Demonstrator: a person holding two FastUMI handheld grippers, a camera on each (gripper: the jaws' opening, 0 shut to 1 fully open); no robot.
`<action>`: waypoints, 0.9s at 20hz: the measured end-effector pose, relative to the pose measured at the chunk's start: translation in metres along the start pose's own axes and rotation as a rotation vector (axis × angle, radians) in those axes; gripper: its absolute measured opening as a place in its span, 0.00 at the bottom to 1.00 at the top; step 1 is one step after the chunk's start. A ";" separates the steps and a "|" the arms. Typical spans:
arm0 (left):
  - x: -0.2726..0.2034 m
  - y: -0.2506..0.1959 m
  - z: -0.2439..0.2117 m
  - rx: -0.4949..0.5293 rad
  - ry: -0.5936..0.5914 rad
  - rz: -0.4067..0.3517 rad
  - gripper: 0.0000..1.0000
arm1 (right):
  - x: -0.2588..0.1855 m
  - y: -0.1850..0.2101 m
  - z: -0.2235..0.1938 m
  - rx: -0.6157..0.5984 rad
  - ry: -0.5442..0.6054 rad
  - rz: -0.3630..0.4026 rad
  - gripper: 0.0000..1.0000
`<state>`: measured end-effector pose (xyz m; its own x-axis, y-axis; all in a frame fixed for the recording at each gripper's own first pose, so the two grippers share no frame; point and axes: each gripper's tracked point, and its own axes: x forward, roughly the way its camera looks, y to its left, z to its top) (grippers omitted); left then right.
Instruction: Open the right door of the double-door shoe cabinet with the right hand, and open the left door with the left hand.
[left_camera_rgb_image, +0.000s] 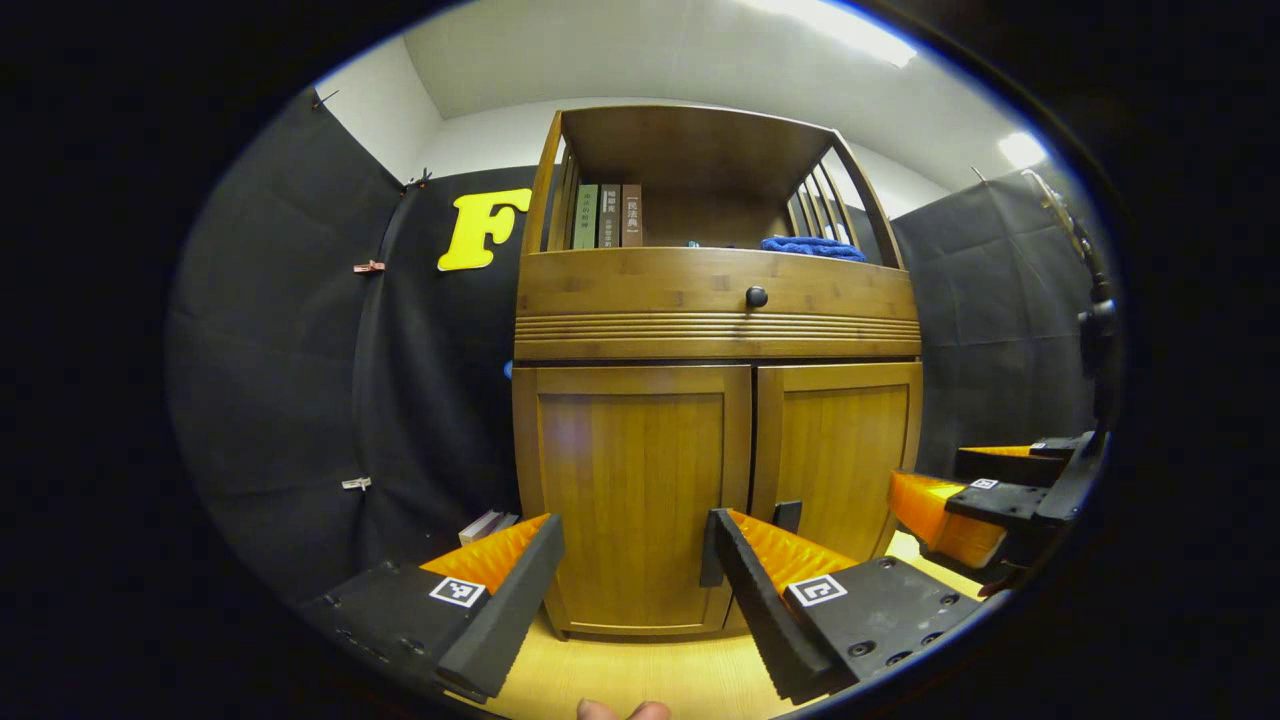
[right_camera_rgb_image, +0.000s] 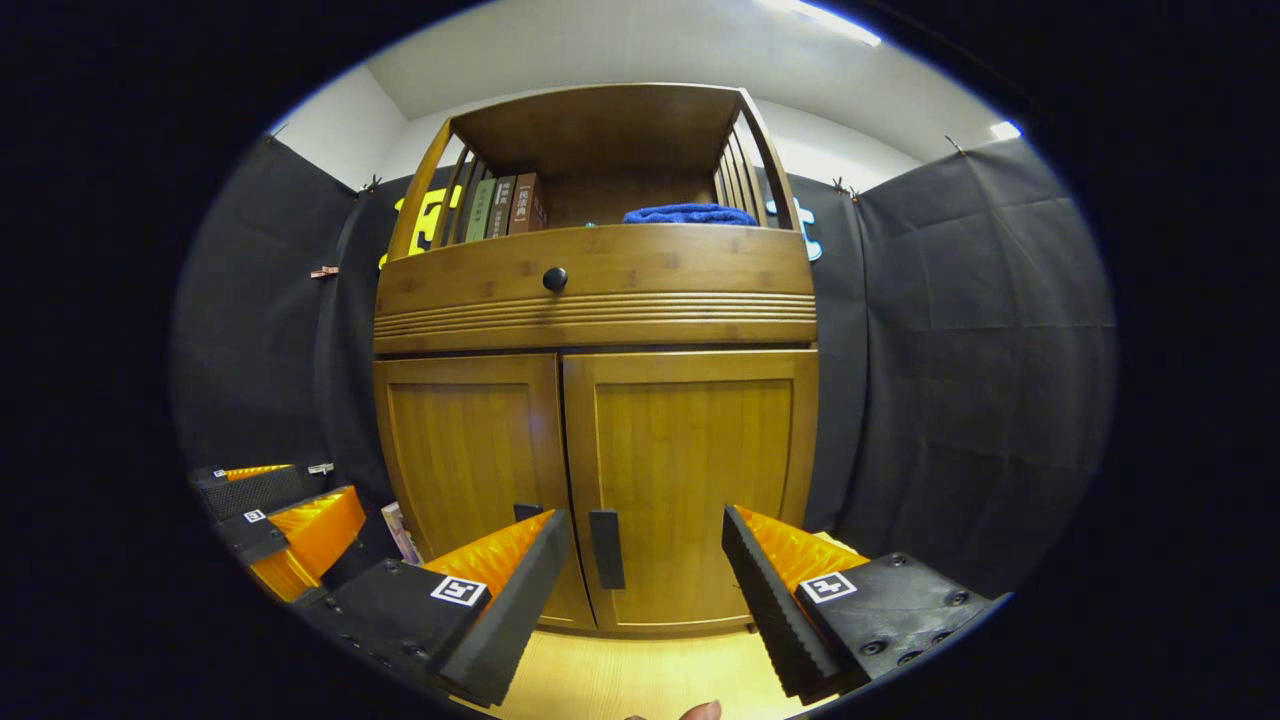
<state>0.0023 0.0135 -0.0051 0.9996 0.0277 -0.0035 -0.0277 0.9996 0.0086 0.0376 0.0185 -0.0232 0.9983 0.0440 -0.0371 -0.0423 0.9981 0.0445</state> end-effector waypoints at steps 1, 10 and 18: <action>0.001 0.002 -0.001 0.000 0.003 0.003 0.94 | 0.007 0.002 -0.005 0.004 0.007 0.004 0.98; 0.007 0.014 -0.011 0.010 0.019 0.019 0.94 | 0.086 0.011 -0.076 -0.049 0.081 0.017 0.96; 0.011 0.022 -0.015 0.011 0.028 0.031 0.94 | 0.132 0.016 -0.113 -0.029 0.157 0.038 0.98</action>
<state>0.0128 0.0356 -0.0202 0.9977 0.0594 -0.0311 -0.0588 0.9981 0.0202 0.1646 0.0455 -0.1400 0.9778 0.0851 -0.1916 -0.0828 0.9964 0.0200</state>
